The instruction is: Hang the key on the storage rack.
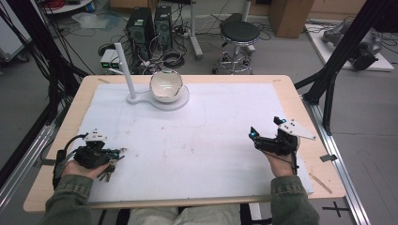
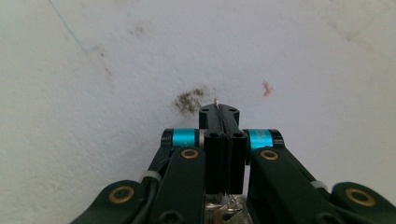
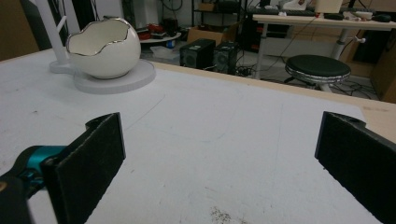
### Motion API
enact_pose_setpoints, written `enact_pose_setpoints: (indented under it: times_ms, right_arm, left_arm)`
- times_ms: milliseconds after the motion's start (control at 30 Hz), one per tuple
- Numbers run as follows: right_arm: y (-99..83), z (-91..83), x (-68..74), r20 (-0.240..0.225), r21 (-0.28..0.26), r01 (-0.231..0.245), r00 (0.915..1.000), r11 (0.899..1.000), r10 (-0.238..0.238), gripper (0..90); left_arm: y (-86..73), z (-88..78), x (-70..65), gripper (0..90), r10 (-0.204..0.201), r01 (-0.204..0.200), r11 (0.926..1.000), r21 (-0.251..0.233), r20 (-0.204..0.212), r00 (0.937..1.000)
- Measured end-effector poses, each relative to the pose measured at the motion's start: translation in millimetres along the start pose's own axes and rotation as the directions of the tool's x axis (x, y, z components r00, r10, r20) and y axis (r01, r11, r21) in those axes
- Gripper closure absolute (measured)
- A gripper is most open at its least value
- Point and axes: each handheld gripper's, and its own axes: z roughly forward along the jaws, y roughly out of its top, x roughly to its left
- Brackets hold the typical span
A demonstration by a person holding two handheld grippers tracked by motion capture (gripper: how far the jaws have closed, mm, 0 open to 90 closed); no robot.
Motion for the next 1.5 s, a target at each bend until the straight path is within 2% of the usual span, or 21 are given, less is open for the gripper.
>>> enact_pose_setpoints:
  times_ms: [300, 367, 400, 567, 600, 633, 667, 967, 1067, 1167, 1200, 1233, 1300, 1333, 1500]
  right_arm:
    - [-0.1, 0.2, -0.2, -0.003, 0.002, 0.002, 1.0000, 1.000, -0.002, 0.6]
    - [0.0, -0.1, -0.1, -0.001, 0.001, 0.002, 1.0000, 1.000, -0.002, 0.6]
    - [-0.1, 0.2, -0.2, -0.002, 0.001, 0.002, 1.0000, 1.000, -0.002, 0.6]
    - [0.0, 0.0, 0.2, -0.001, 0.002, 0.002, 1.0000, 1.000, -0.002, 0.7]
    - [0.0, -0.2, 0.5, -0.002, 0.003, -0.001, 1.0000, 1.000, 0.001, 0.6]
    - [0.0, -0.2, 0.5, -0.002, 0.003, -0.001, 1.0000, 1.000, 0.001, 0.6]
    - [0.0, -0.3, 0.3, -0.003, 0.004, -0.001, 1.0000, 1.000, 0.001, 0.6]
    - [0.2, -0.7, 0.5, 0.001, 0.001, 0.002, 1.0000, 1.000, -0.002, 0.6]
    - [0.2, -1.7, 0.8, 0.004, 0.000, 0.006, 1.0000, 1.000, -0.006, 0.6]
    - [0.1, -1.5, 0.5, 0.004, 0.001, 0.005, 1.0000, 1.000, -0.005, 0.6]
    - [0.1, -1.5, 0.5, 0.004, 0.001, 0.005, 1.0000, 1.000, -0.005, 0.6]
    - [0.1, -1.5, 0.5, 0.004, 0.001, 0.005, 1.0000, 1.000, -0.005, 0.6]
    - [0.2, -1.8, 0.7, 0.003, 0.000, 0.005, 1.0000, 1.000, -0.005, 0.6]
    - [0.2, -2.1, 0.7, 0.003, 0.001, 0.005, 1.0000, 1.000, -0.005, 0.6]
    - [0.1, -2.5, 0.6, 0.002, 0.004, -0.003, 1.0000, 1.000, 0.003, 0.6]
  left_arm:
    - [2.4, -2.5, -2.0, 89.0, 0.016, -0.016, 0.9998, -0.010, -0.005, 0.9999]
    - [3.2, -4.7, -1.9, 89.0, 0.012, -0.012, 0.9996, -0.026, 0.002, 0.9999]
    - [4.1, -7.0, -2.5, 89.0, 0.002, -0.002, 0.9987, -0.050, 0.004, 1.0000]
    - [5.9, -11.6, -2.1, 89.0, 0.001, -0.001, 0.9967, -0.081, 0.007, 1.0000]
    - [7.1, -15.3, -1.3, 89.0, -0.006, 0.008, 0.9935, -0.113, 0.016, 0.9998]
    - [7.1, -15.3, -1.3, 89.0, -0.006, 0.008, 0.9935, -0.113, 0.016, 0.9998]
    - [8.2, -18.9, -0.9, 89.0, -0.009, 0.013, 0.9907, -0.136, 0.028, 0.9996]
    - [13.8, -24.7, 1.0, 89.0, -0.019, 0.025, 0.9828, -0.183, 0.035, 0.9992]
    - [21.2, -30.2, 2.9, 89.0, -0.019, 0.027, 0.9759, -0.216, 0.040, 0.9990]
    - [25.4, -33.7, 4.6, 89.0, -0.013, 0.022, 0.9725, -0.232, 0.042, 0.9990]
    - [30.3, -36.4, 6.0, 89.0, -0.012, 0.022, 0.9687, -0.247, 0.043, 0.9990]
    - [30.3, -36.4, 6.0, 89.0, -0.012, 0.022, 0.9687, -0.247, 0.043, 0.9990]
    - [35.8, -39.4, 7.5, 89.0, -0.006, 0.016, 0.9663, -0.257, 0.042, 0.9991]
    - [41.6, -42.1, 9.0, 89.0, 0.000, 0.013, 0.9628, -0.270, 0.046, 0.9989]
    - [53.9, -47.1, 11.5, 88.9, 0.009, 0.003, 0.9591, -0.283, 0.039, 0.9992]
